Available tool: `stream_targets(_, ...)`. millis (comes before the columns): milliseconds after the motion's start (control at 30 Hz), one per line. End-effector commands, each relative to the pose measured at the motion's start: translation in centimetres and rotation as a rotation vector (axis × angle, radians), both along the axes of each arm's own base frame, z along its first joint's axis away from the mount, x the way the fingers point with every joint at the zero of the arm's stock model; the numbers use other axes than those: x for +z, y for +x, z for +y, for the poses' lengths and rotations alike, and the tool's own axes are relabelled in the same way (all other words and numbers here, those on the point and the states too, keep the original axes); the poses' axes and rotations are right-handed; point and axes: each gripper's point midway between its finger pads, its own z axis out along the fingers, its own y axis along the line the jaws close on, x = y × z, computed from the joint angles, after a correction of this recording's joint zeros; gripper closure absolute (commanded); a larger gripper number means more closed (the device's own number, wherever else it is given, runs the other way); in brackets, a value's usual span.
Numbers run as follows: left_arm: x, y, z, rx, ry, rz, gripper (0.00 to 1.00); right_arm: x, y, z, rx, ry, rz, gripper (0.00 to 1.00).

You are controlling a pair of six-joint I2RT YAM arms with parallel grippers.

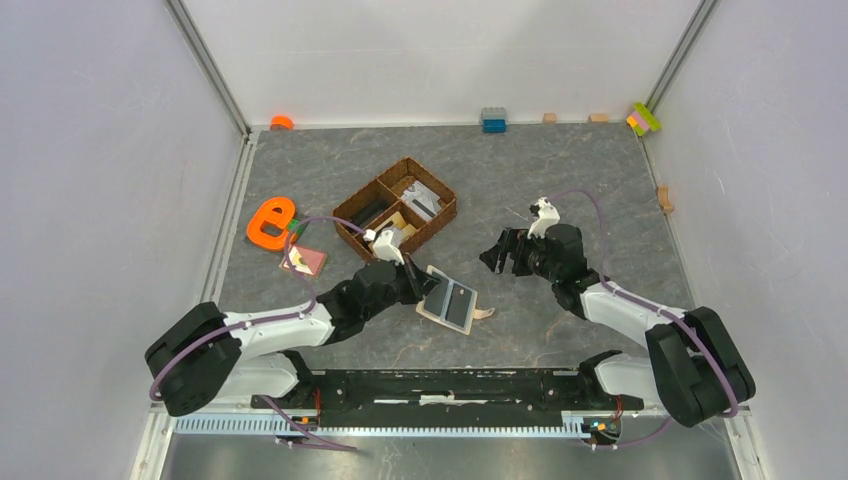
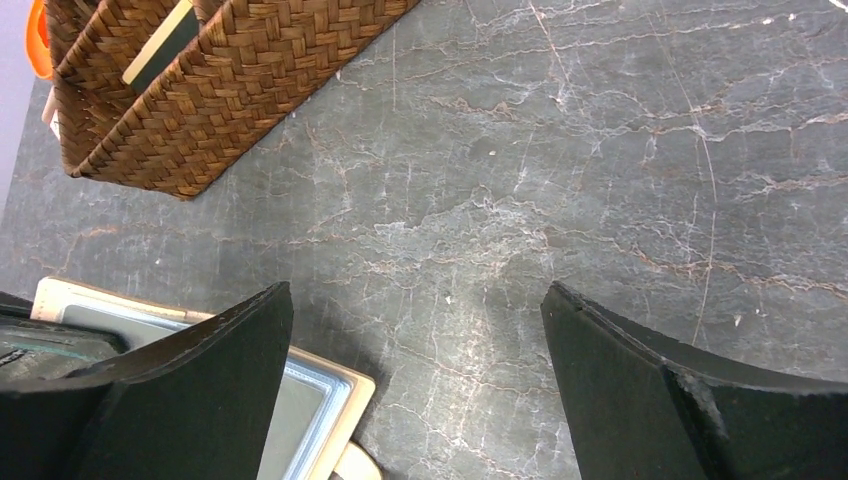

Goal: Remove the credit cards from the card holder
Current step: Remove the credit card from the card holder.

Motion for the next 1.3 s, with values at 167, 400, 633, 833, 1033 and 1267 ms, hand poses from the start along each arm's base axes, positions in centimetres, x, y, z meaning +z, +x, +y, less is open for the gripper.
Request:
stream_targets(167,0.6,0.1,-0.6,-0.042,0.022,-0.135,0.98,3.3,-0.3,2.3,0.063,0.049,-0.090,0.03)
stream_targets(400,1.9,-0.4,-1.6,-0.059,0.020,-0.172,0.98,4.2,-4.0,5.5,0.142,0.181,-0.085,0.12)
stream_targets(633,1.1,-0.3,0.1,0.011,0.035,-0.159,0.98,2.4,-5.1,5.2,0.119,0.177,-0.108,0.18)
stream_targets(833,0.9,1.2,0.7,0.093,0.061,-0.208,0.98,3.3,-5.8,6.8,0.201,0.199,-0.146,0.23)
stream_targets(1033,0.9,2.6,-0.2,0.123,0.059,-0.240,0.98,4.2,-6.3,8.6,0.299,0.200,-0.171,0.34)
stream_targets(1267,0.4,2.9,-1.3,0.085,0.085,-0.289,0.98,3.9,-7.2,10.0,0.355,0.261,-0.153,0.38)
